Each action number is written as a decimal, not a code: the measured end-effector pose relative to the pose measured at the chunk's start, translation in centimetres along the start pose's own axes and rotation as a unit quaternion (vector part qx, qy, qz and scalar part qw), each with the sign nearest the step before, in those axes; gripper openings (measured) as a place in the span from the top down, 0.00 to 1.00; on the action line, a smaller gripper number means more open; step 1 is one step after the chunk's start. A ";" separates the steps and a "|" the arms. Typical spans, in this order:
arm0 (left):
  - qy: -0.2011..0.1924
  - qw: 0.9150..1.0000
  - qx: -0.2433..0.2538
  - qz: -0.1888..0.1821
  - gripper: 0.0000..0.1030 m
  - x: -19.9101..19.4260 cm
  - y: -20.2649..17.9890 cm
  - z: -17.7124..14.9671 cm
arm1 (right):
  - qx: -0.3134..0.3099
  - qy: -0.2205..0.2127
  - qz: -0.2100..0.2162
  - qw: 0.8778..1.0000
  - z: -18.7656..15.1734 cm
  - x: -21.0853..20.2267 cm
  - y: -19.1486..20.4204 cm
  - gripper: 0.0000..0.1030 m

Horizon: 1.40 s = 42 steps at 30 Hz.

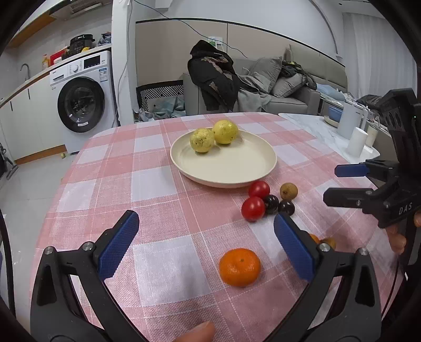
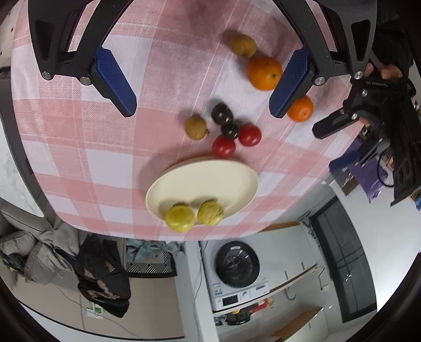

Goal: Organize fruits
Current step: 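Lower the right tool onto the small brown round fruit and close it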

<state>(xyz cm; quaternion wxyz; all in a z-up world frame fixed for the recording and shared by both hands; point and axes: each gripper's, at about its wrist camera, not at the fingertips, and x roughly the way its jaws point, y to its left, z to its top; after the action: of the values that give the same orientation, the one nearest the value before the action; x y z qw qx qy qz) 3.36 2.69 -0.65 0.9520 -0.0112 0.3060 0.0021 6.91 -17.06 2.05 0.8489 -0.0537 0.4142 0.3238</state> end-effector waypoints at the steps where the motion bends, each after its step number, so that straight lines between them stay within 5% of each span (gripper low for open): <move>1: 0.002 1.000 0.001 -0.001 0.01 0.1 0.0 -0.1 | -0.012 0.005 -0.003 1.000 -0.2 0.1 0.4 0.00; 29: 0.081 0.996 0.028 -0.017 0.01 2.3 -1.4 -2.3 | -0.117 0.115 -0.011 0.986 -4.4 2.7 2.9 0.00; 42: 0.097 0.995 0.031 -0.015 0.01 3.0 -1.5 -2.4 | -0.107 0.114 -0.048 0.987 -4.1 3.3 1.5 0.00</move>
<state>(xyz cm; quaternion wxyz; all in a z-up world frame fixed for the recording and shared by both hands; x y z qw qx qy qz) 4.44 1.12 -4.36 0.9177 0.0133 0.3963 -0.0230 4.76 -15.71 -2.82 0.7999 -0.2003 0.4687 0.3167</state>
